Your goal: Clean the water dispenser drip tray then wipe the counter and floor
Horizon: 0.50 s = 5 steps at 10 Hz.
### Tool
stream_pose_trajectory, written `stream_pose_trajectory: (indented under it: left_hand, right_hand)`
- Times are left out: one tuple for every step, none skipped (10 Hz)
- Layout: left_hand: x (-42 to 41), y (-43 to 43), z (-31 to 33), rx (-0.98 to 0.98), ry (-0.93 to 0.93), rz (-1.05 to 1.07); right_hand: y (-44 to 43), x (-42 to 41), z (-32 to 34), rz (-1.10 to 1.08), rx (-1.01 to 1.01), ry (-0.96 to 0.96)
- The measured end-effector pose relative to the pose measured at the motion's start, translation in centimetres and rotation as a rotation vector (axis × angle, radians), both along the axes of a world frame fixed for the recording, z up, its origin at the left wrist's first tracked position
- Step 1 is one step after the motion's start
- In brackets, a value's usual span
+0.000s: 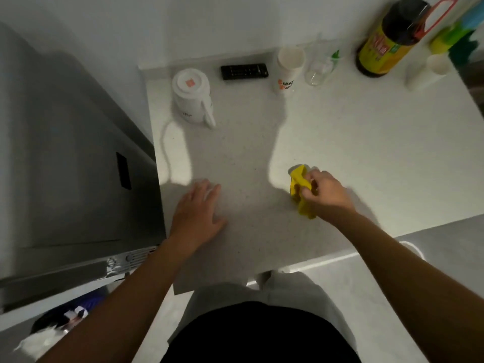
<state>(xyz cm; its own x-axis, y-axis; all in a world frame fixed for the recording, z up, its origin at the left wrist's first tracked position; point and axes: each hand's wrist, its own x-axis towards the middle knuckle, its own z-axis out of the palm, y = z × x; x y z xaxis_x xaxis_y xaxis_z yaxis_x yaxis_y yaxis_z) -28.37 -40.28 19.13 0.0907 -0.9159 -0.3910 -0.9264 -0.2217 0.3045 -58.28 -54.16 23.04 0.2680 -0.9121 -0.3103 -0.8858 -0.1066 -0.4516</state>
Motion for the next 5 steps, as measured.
stream_pose_trajectory:
  left_hand:
    - [-0.1, -0.1, -0.6, 0.024, -0.036, 0.007]
    - [-0.3, -0.5, -0.5, 0.05, -0.049, 0.013]
    - [-0.8, -0.4, -0.3, 0.081, -0.058, 0.032]
    - [-0.8, -1.2, 1.3, 0.08, -0.025, 0.112]
    - [-2.0, -0.2, 2.4, -0.013, 0.09, 0.202]
  right_hand:
    - [0.2, -0.2, -1.4, 0.017, 0.006, -0.015]
    - [0.0, 0.1, -2.3, 0.043, 0.047, 0.037]
    - [-0.1, -0.1, -2.8, 0.067, 0.068, 0.064]
    - [-1.5, -0.1, -1.0, 0.131, 0.183, 0.086]
    - [-3.5, -1.7, 2.1, 0.162, 0.236, 0.012]
